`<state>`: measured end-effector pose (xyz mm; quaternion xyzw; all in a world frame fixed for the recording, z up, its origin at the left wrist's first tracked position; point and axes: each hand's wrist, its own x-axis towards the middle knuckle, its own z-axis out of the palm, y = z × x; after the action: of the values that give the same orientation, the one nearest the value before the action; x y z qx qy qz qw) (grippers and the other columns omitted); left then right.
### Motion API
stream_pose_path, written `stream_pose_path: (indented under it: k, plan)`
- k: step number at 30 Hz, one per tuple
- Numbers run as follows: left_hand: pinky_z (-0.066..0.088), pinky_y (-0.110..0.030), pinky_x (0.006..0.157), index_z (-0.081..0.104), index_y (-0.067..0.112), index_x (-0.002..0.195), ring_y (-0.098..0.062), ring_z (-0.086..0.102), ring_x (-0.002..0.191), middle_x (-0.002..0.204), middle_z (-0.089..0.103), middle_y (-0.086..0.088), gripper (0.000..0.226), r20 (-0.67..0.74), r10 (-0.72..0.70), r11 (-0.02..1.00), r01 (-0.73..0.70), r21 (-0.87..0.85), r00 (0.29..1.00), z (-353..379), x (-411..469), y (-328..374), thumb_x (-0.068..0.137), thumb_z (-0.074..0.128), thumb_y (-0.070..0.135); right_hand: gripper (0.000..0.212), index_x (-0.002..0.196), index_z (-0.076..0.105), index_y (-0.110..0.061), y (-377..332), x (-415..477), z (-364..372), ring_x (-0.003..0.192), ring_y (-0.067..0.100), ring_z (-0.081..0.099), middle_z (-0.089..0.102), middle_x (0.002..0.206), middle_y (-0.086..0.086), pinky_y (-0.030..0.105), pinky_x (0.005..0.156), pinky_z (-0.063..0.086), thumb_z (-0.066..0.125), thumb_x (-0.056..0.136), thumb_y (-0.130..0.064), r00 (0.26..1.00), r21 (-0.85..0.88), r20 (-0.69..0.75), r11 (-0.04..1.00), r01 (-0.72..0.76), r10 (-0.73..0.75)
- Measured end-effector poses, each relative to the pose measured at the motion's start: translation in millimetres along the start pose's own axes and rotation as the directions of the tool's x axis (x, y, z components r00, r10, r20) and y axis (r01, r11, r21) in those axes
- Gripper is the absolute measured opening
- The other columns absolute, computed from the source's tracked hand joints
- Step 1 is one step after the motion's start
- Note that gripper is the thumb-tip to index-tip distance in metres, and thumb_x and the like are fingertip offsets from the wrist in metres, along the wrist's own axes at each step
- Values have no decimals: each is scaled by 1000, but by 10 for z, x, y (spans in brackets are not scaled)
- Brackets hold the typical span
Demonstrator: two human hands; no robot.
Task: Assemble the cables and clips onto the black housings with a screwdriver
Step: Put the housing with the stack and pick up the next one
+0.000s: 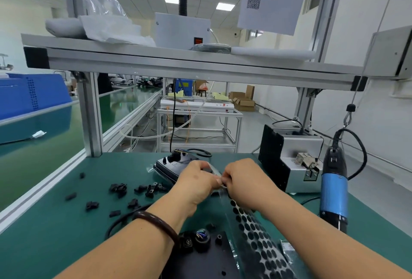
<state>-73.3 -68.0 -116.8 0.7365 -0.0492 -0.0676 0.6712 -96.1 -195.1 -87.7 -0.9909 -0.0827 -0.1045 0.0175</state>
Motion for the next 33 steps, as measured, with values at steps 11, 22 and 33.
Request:
stream_pose_path:
  k: [11,22,33]
  plan:
    - [53,-42,87,41,11,131,-28,64,92,119,61,-16,68,-38,-48,996,46,-73,998,-7,24,-15,73,75,4,17,83,59,-15,55,27,76,75,20,56,61,83,3,31,65,47,46,91,-20,993,166,-97,985,-46,63]
    - [43,-16,68,35,20,143,-6,54,90,122,57,4,54,-91,172,930,-131,345,981,35,-198,179,93,46,4,24,74,66,-8,55,-34,188,70,22,62,67,69,5,36,67,53,52,90,-19,931,530,-232,839,-122,282]
    - [34,-10,60,25,21,149,7,49,85,110,55,16,65,-28,95,995,-94,33,995,157,-311,197,90,35,-4,24,72,64,-13,-84,-85,54,68,15,57,63,69,-1,34,65,49,48,90,-18,910,488,-332,871,-58,247]
